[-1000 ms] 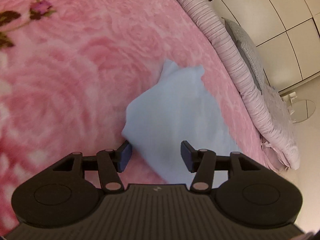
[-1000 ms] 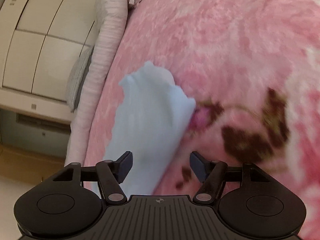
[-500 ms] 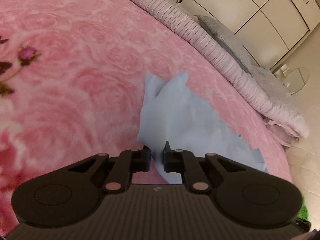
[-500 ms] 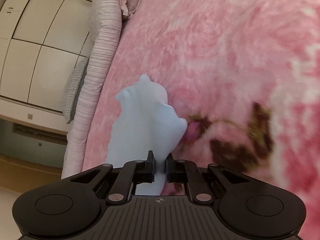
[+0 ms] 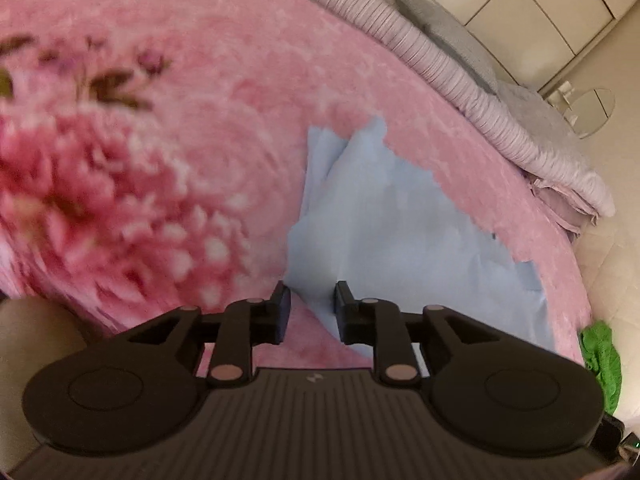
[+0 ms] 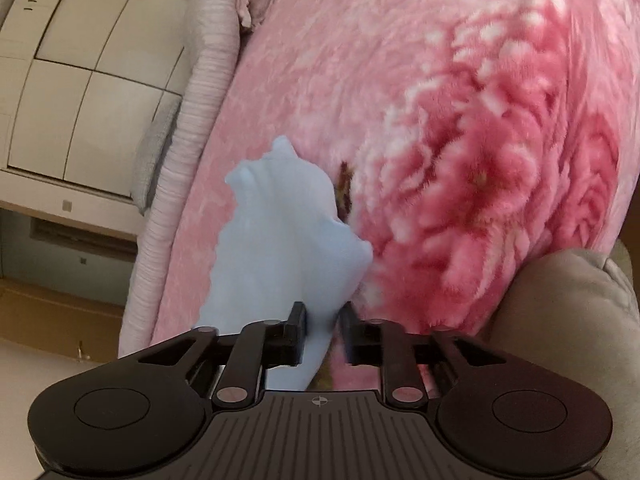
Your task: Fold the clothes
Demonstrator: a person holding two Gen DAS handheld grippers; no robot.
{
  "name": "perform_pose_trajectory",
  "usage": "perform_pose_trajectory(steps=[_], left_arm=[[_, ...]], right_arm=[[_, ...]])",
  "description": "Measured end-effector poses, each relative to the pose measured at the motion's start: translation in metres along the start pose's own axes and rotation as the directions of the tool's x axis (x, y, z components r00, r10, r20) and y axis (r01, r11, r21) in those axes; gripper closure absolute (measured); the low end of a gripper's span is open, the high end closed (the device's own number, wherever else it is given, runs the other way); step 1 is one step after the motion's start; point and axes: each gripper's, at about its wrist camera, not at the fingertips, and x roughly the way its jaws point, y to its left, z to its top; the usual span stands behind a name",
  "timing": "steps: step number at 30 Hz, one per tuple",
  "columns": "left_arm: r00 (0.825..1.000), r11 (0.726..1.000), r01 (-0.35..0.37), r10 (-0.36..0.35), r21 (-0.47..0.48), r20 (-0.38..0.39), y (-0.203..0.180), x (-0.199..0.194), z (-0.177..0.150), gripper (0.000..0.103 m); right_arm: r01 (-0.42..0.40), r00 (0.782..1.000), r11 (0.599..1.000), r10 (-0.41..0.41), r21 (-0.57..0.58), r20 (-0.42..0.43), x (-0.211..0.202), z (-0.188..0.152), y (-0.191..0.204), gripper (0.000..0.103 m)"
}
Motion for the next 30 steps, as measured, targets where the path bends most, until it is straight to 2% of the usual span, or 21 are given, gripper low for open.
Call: perform_pose_trajectory(steps=[4, 7, 9, 13, 15, 16, 18, 19, 20, 21, 22, 23, 25, 26, 28, 30], left_arm=[[0.994, 0.994, -0.053, 0.044, 0.093, 0.105, -0.018, -0.027, 0.008, 0.084], [0.986, 0.992, -0.061, 0.042, 0.114, 0.164, -0.024, -0.037, 0.011, 0.084], [0.991, 0.991, -0.029, 0.011, 0.132, 0.133, -0.023, -0.028, 0.013, 0.084], [0.999, 0.994, 0.031, -0.034, 0.107, 0.031, -0.015, 0.011, 0.007, 0.084], [1.0, 0.996, -0.013, 0.014, 0.093, -0.007, -0.01, 0.031, 0.003, 0.086], [0.999, 0.996, -0.029, 0.03, 0.081, -0.013, -0.007, 0.037, 0.003, 0.091], [0.999, 0.997, -0.039, 0.041, 0.073, -0.016, -0.006, 0.04, 0.006, 0.091], [0.999, 0.997, -0.035, 0.037, 0.074, -0.022, -0.007, 0.039, 0.009, 0.091], [0.999, 0.997, -0.027, 0.029, 0.07, -0.029, -0.007, 0.038, 0.012, 0.091], [0.999, 0.998, -0.012, 0.014, 0.056, -0.036, -0.005, 0.037, 0.014, 0.091], [0.999, 0.999, 0.006, -0.005, 0.038, -0.043, -0.003, 0.036, 0.016, 0.09], [0.998, 0.999, 0.03, -0.029, 0.013, -0.05, 0.0, 0.035, 0.018, 0.09], [0.995, 0.996, 0.075, -0.077, -0.04, -0.062, 0.007, 0.033, 0.019, 0.09], [0.993, 0.994, 0.095, -0.099, -0.062, -0.067, 0.011, 0.033, 0.019, 0.09], [0.988, 0.986, 0.128, -0.136, -0.106, -0.074, 0.018, 0.032, 0.02, 0.09], [0.982, 0.976, 0.157, -0.171, -0.151, -0.08, 0.025, 0.032, 0.021, 0.09]], right_arm=[[0.017, 1.0, 0.999, -0.018, 0.03, 0.025, 0.004, 0.001, -0.006, 0.068], [-0.009, 0.999, 0.991, 0.003, 0.133, 0.045, 0.008, -0.001, -0.02, 0.068], [-0.028, 0.998, 0.986, 0.019, 0.165, 0.055, 0.012, -0.001, -0.024, 0.068], [-0.033, 0.998, 0.987, 0.023, 0.155, 0.065, 0.018, 0.001, -0.02, 0.069], [0.005, 0.998, 0.993, -0.013, 0.119, 0.063, 0.028, 0.006, -0.01, 0.079], [0.05, 0.997, 0.997, -0.053, 0.065, 0.057, 0.03, 0.007, -0.002, 0.085], [0.152, 0.988, 0.984, -0.147, -0.095, 0.055, 0.035, 0.006, 0.021, 0.088], [0.206, 0.978, 0.958, -0.195, -0.2, 0.071, 0.036, 0.001, 0.037, 0.09], [0.258, 0.966, 0.918, -0.241, -0.301, 0.092, 0.037, -0.005, 0.052, 0.091], [0.306, 0.952, 0.858, -0.276, -0.413, 0.133, 0.039, -0.015, 0.069, 0.091], [0.337, 0.942, 0.779, -0.279, -0.529, 0.188, 0.041, -0.031, 0.087, 0.092], [0.356, 0.935, 0.686, -0.259, -0.634, 0.243, 0.043, -0.049, 0.105, 0.092], [0.393, 0.92, 0.458, -0.196, -0.797, 0.34, 0.046, -0.085, 0.14, 0.092], [0.38, 0.925, 0.36, -0.149, -0.852, 0.35, 0.048, -0.102, 0.154, 0.092], [0.308, 0.951, 0.198, -0.051, -0.931, 0.304, 0.053, -0.138, 0.174, 0.092], [0.203, 0.978, 0.047, 0.028, -0.978, 0.205, 0.06, -0.171, 0.185, 0.092]])
